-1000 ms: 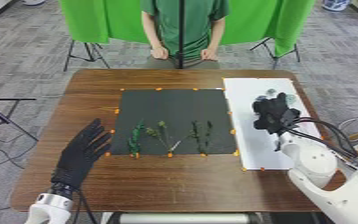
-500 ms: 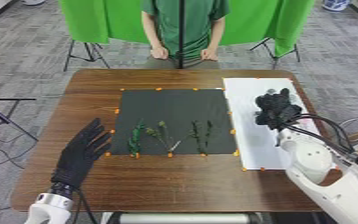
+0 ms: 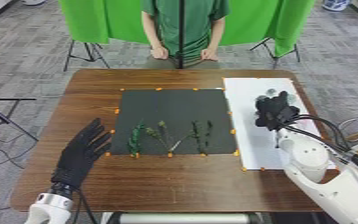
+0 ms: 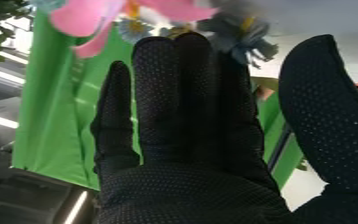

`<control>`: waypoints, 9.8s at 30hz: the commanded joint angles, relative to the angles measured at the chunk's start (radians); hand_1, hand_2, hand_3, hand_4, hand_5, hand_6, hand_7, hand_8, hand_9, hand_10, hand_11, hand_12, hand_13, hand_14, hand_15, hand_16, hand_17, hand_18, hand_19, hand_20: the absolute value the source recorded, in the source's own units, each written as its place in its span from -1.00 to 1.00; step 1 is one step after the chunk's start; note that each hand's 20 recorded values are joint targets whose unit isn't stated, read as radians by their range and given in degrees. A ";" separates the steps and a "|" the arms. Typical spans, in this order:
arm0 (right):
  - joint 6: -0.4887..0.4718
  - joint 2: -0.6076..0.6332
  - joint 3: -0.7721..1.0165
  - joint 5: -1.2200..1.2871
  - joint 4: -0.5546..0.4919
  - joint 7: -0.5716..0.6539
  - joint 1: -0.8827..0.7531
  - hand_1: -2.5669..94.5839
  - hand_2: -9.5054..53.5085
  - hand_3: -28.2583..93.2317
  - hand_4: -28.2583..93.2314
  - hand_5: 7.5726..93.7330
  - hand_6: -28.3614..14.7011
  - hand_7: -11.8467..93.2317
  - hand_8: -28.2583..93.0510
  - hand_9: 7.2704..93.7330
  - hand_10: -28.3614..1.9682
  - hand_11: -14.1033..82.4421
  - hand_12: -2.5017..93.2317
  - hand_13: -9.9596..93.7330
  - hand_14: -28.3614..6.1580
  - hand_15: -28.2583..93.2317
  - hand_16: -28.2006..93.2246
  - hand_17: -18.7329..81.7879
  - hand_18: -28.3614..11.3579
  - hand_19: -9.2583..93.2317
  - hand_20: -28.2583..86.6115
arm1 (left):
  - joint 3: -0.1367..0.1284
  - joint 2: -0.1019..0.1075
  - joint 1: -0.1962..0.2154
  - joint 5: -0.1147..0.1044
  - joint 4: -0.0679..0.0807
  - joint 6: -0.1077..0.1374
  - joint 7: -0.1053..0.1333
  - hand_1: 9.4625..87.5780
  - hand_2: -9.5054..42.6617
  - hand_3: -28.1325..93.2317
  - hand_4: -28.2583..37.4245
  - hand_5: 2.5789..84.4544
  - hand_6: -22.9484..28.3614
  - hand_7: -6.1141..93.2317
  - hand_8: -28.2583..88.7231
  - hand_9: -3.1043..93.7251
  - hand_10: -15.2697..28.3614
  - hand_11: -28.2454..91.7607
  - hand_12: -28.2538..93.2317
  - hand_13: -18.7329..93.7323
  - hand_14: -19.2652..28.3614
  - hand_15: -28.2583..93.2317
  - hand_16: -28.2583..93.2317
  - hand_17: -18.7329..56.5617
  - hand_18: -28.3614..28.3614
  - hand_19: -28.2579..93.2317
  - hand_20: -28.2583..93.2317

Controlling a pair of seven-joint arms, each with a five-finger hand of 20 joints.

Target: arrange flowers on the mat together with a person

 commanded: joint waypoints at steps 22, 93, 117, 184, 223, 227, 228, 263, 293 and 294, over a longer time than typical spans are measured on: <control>0.292 -0.098 -0.211 0.115 -0.067 -0.156 0.237 0.07 -1.00 0.79 -1.00 0.53 0.50 0.06 -0.58 0.88 0.53 -0.30 0.10 0.66 0.37 0.52 -0.12 -0.18 -0.40 0.47 0.11 | -0.064 0.126 0.025 -0.034 0.010 0.015 0.038 -0.53 -0.86 0.57 -0.90 -0.38 0.02 -0.57 -0.68 -0.52 0.16 -0.28 -0.27 -0.31 0.30 -0.20 -0.47 -0.76 0.71 0.11 -0.40; 0.199 -0.700 -0.417 -0.047 0.277 -0.346 0.314 -0.15 -1.00 0.73 -1.00 0.31 0.53 -0.05 -0.64 0.58 0.49 -0.22 -0.37 0.46 0.36 0.55 -0.17 -0.28 -0.43 0.39 0.14 | -0.039 0.255 -0.076 -0.068 0.058 0.015 0.010 -0.55 -0.84 0.57 -0.91 -0.38 0.02 -0.58 -0.67 -0.52 0.15 -0.29 -0.27 -0.32 0.29 -0.22 -0.46 -0.76 0.71 0.11 -0.40; -0.095 -0.489 -0.172 0.349 -0.080 -0.348 0.272 -0.34 -0.90 0.86 -1.00 0.12 0.42 -0.18 -0.83 0.24 0.19 -0.17 -0.49 0.24 0.21 0.44 -0.23 -0.35 -0.50 0.33 0.11 | -0.065 0.161 0.062 -0.062 -0.015 0.052 0.110 -0.55 -0.85 0.58 -0.91 -0.38 0.02 -0.58 -0.67 -0.52 0.16 -0.29 -0.27 -0.32 0.29 -0.22 -0.46 -0.76 0.71 0.11 -0.40; 0.042 -0.420 0.887 1.515 -0.562 -0.328 -0.821 -0.69 -0.49 0.80 -0.98 -0.24 0.03 -0.47 -0.70 -0.25 -0.18 -0.39 -0.50 -0.17 -0.13 -0.10 -0.14 -0.48 -0.68 0.07 -0.05 | -0.026 0.010 -0.017 -0.037 0.017 0.021 0.074 -0.56 -0.84 0.58 -0.93 -0.34 0.03 -0.59 -0.67 -0.49 0.18 -0.28 -0.28 -0.33 0.29 -0.23 -0.45 -0.76 0.71 0.11 -0.40; 0.019 -0.414 0.880 1.496 -0.555 -0.334 -0.820 -0.68 -0.48 0.81 -0.97 -0.24 0.03 -0.46 -0.70 -0.26 -0.18 -0.39 -0.50 -0.18 -0.14 -0.09 -0.15 -0.48 -0.68 0.08 -0.06 | -0.019 0.034 -0.019 -0.045 0.029 0.005 0.061 -0.57 -0.83 0.59 -0.95 -0.33 0.03 -0.59 -0.67 -0.48 0.19 -0.28 -0.28 -0.32 0.30 -0.23 -0.46 -0.76 0.72 0.11 -0.40; 0.003 -0.414 0.869 1.495 -0.546 -0.327 -0.798 -0.68 -0.48 0.82 -0.97 -0.24 0.04 -0.46 -0.70 -0.26 -0.17 -0.39 -0.50 -0.18 -0.14 -0.10 -0.16 -0.48 -0.68 0.08 -0.06 | -0.021 0.046 -0.023 -0.042 0.027 0.001 0.067 -0.57 -0.83 0.59 -0.95 -0.33 0.03 -0.59 -0.67 -0.48 0.19 -0.28 -0.28 -0.32 0.30 -0.23 -0.46 -0.76 0.71 0.11 -0.40; -0.002 -0.413 0.867 1.492 -0.545 -0.321 -0.797 -0.68 -0.48 0.82 -0.97 -0.24 0.04 -0.46 -0.70 -0.26 -0.17 -0.39 -0.50 -0.18 -0.14 -0.10 -0.16 -0.48 -0.68 0.08 -0.06 | -0.021 0.043 -0.018 -0.045 0.024 0.009 0.066 -0.57 -0.83 0.59 -0.95 -0.33 0.03 -0.59 -0.67 -0.48 0.18 -0.28 -0.28 -0.32 0.30 -0.23 -0.46 -0.76 0.71 0.11 -0.40; 0.110 -0.310 0.735 1.303 -0.460 -0.370 -0.652 -0.54 -0.70 0.85 -0.97 -0.16 0.05 -0.41 -0.72 -0.12 -0.12 -0.31 -0.53 0.04 -0.12 -0.02 -0.21 -0.41 -0.65 0.14 -0.05 | -0.028 0.021 0.018 -0.043 0.013 0.017 0.059 -0.57 -0.83 0.59 -0.94 -0.33 0.03 -0.59 -0.67 -0.48 0.18 -0.28 -0.28 -0.32 0.30 -0.23 -0.46 -0.76 0.72 0.11 -0.40; 0.087 0.077 0.584 0.245 -0.089 -0.070 -0.371 -0.32 -1.00 0.86 -1.00 -0.16 0.29 -0.17 -0.83 -0.10 0.14 -0.22 -0.55 0.08 0.20 0.08 -0.24 -0.33 -0.46 0.29 -0.03 | -0.035 0.036 0.017 -0.036 0.009 0.018 0.074 -0.57 -0.84 0.58 -0.93 -0.33 0.03 -0.59 -0.67 -0.47 0.18 -0.29 -0.28 -0.32 0.30 -0.23 -0.46 -0.76 0.72 0.11 -0.40; 0.072 0.076 0.573 0.246 -0.079 -0.065 -0.359 -0.32 -1.00 0.86 -1.00 -0.15 0.29 -0.16 -0.83 -0.09 0.16 -0.20 -0.54 0.09 0.20 0.11 -0.24 -0.33 -0.46 0.31 -0.02 | -0.032 0.042 0.017 -0.039 0.010 0.021 0.078 -0.57 -0.84 0.58 -0.94 -0.33 0.03 -0.59 -0.67 -0.47 0.18 -0.28 -0.28 -0.32 0.30 -0.23 -0.46 -0.76 0.72 0.11 -0.40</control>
